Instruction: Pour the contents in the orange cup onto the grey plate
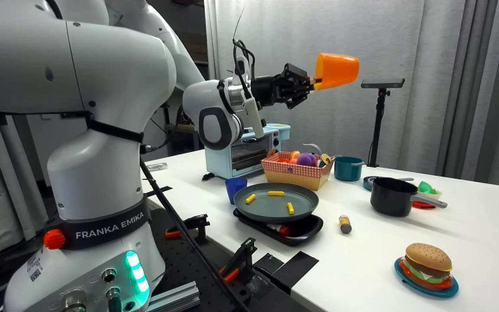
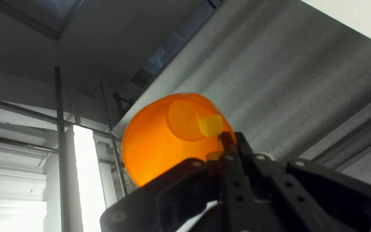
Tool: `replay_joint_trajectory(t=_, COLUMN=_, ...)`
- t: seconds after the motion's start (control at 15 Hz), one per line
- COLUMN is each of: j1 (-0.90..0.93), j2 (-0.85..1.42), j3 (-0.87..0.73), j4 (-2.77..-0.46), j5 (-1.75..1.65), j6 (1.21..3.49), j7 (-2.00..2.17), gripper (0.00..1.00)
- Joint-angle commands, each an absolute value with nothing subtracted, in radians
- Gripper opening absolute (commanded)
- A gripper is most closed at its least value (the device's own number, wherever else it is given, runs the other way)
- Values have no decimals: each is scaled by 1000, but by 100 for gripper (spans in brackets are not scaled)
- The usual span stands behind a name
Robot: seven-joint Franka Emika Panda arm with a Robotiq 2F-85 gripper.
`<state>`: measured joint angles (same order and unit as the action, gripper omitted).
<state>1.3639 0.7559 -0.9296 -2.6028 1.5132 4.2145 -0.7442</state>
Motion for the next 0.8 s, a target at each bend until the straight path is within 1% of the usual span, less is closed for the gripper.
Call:
replay_joint_trajectory(t=0.0, j1=1301, j2=597, j3=-902, j4=-2635, j5=1468, j6=4249, j7=-746, gripper=1)
replay_joint_trajectory(t=0.27, j1=1229, j2=485, j3=-868, j4=-2643, j5=1441, j6=4249, j7=-750, gripper=1)
replay_joint_trajectory(t=0.47, j1=1144, j2=407, j3=-804, j4=-2634, j5=1426, j6=4249, j7=-759, gripper=1)
replay_joint_trajectory(t=0.6, j1=1072, j2=356, j3=-734, j4=-2623, j5=1422, j6=4249, j7=-769, gripper=1)
replay_joint_trajectory(t=0.73, j1=964, j2=307, j3=-619, j4=-2610, j5=1415, j6=4249, j7=-779, gripper=1)
